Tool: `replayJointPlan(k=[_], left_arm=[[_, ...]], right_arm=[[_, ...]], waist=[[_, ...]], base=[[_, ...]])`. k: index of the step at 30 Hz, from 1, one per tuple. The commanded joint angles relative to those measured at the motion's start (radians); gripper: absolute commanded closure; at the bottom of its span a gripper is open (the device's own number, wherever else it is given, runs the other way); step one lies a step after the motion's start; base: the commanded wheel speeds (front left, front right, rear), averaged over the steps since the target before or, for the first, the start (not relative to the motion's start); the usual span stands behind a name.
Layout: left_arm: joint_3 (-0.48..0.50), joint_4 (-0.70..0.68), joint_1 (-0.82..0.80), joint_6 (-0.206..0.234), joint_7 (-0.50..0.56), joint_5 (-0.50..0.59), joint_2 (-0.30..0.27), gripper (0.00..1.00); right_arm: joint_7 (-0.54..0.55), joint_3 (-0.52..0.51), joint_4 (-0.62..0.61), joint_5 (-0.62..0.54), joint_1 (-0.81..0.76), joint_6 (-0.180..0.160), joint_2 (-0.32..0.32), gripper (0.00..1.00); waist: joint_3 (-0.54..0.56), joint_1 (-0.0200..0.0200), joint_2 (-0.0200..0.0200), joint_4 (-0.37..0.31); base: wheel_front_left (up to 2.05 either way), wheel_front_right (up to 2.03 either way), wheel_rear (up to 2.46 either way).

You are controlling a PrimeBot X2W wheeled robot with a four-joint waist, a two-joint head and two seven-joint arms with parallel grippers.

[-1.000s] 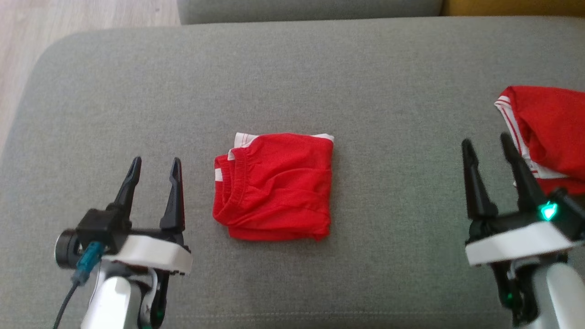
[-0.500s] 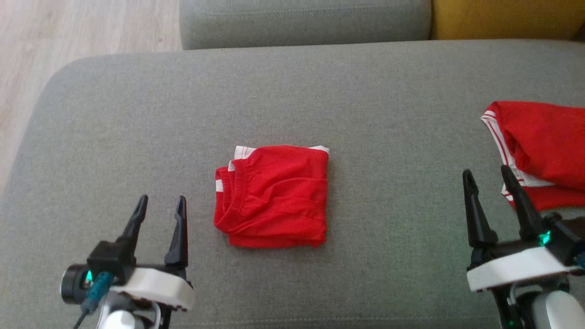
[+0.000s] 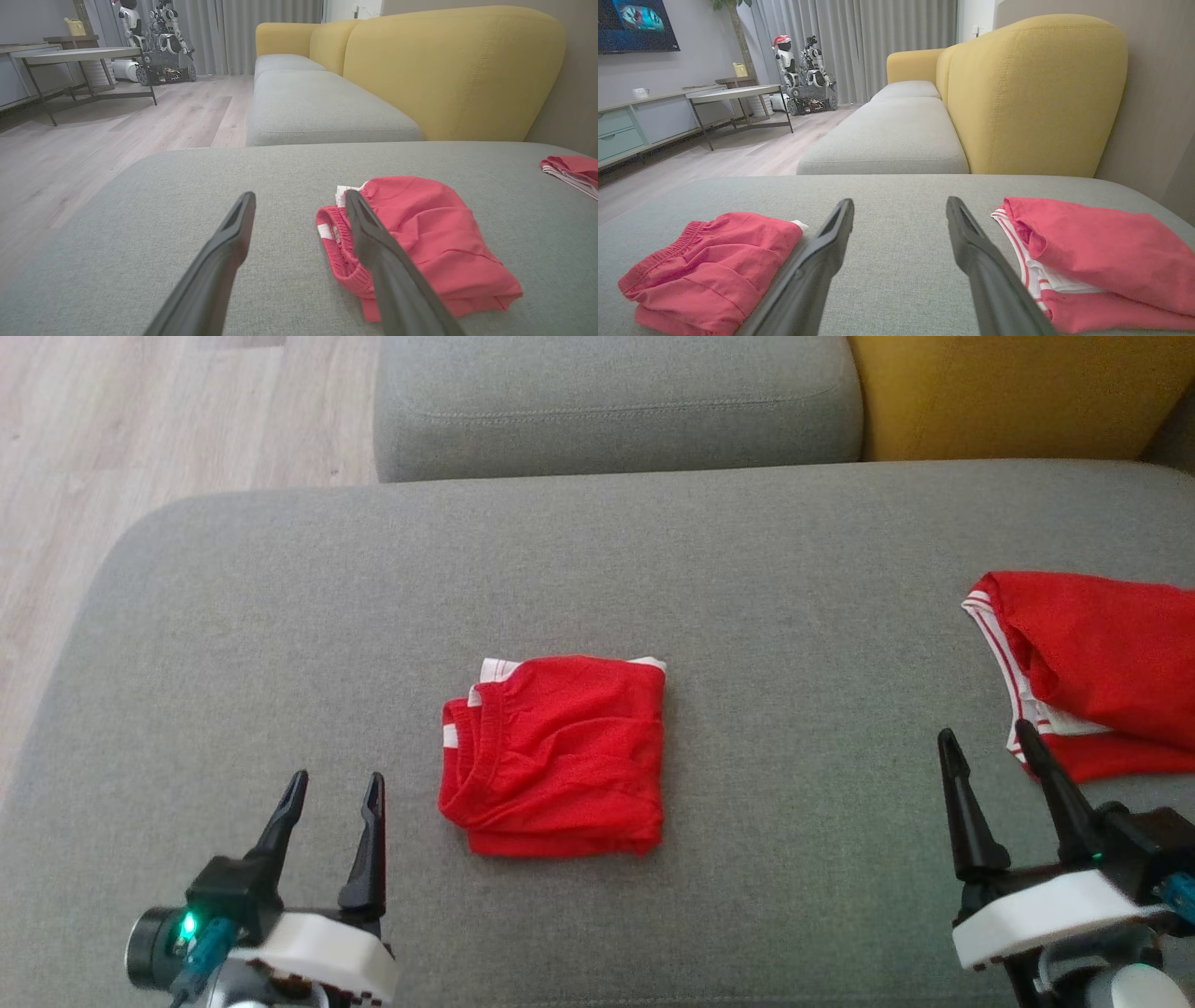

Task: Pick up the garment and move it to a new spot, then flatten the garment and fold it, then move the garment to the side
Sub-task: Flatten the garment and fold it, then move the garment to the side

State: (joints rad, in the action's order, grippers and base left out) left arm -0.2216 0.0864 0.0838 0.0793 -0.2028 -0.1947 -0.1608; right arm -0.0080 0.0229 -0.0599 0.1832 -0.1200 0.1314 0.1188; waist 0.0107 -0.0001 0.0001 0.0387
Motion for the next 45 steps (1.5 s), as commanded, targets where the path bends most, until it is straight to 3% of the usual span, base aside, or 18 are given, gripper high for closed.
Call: replayJointPlan(k=[1, 36, 45], left_arm=[[0.028, -0.039, -0.025, 0.007, -0.001, 0.002, -0.019, 0.00], [0.014, -0.040, -0.033, 0.026, -0.005, -0.026, -0.031, 0.00], [-0.001, -0.042, -0.069, 0.019, -0.007, -0.026, -0.030, 0.00]], right_arm=[[0.003, 0.016, -0.038, -0.007, 0.022, -0.001, 0.013, 0.00], [0.025, 0.010, -0.037, -0.019, 0.017, -0.001, 0.015, 0.00], [0.043, -0.002, -0.016, -0.022, 0.026, -0.001, 0.008, 0.00]], waist=[[0.004, 0.0001, -0.0001, 0.000], [0.003, 0.0001, -0.0001, 0.008], [-0.025, 0.0001, -0.0001, 0.055]], base=[[0.00, 0.00, 0.00], [0.00, 0.00, 0.00], [0.00, 0.00, 0.00]])
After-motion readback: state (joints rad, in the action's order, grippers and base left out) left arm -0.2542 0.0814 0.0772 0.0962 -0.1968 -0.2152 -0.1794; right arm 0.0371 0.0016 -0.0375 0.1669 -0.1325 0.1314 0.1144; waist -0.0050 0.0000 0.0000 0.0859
